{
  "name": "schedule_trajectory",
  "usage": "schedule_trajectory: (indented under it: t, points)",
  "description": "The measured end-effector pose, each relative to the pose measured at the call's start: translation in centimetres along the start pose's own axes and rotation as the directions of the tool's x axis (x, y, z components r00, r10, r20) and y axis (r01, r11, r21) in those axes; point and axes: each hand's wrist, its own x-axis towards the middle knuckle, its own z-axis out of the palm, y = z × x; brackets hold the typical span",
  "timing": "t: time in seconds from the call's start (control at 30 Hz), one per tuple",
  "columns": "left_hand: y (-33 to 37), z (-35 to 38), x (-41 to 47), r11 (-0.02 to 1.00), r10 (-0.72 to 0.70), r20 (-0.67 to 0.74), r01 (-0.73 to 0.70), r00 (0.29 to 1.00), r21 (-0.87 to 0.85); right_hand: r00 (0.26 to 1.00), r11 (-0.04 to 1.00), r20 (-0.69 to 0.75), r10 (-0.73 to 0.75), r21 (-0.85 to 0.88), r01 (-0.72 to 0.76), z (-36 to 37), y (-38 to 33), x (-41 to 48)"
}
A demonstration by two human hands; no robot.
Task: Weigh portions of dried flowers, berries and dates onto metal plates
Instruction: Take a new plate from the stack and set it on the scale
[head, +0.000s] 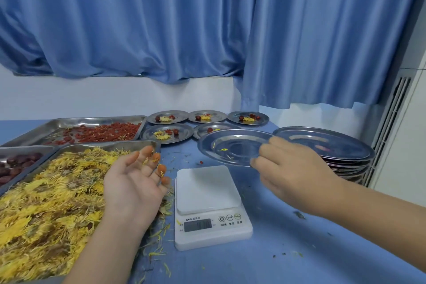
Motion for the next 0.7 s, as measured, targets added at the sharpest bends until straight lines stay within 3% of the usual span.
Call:
schedule_trajectory:
  t: [0.4, 0.57, 0.7]
  points:
    - [0.5, -0.7, 0.5, 0.995, 0.070, -0.139, -0.079, 0.988, -0.059, 0.989, 0.984, 0.051, -0.137, 0.124, 0.130, 4.3, -4.9, 0.8]
    - [0.2, -0.7, 0.6, 0.997, 0.063, -0.141, -0.070, 0.988, -0.043, 0.987, 0.971, 0.123, -0.101, 0.226, 0.071, 4.4, -5.4, 0.1]
    - [0.1, -0.8, 0.7, 0.997, 0.065, -0.139, -0.070, 0.988, -0.030, 0.994, 0.960, 0.088, 0.068, 0.266, -0.089, 3.7, -5.2, -1.9]
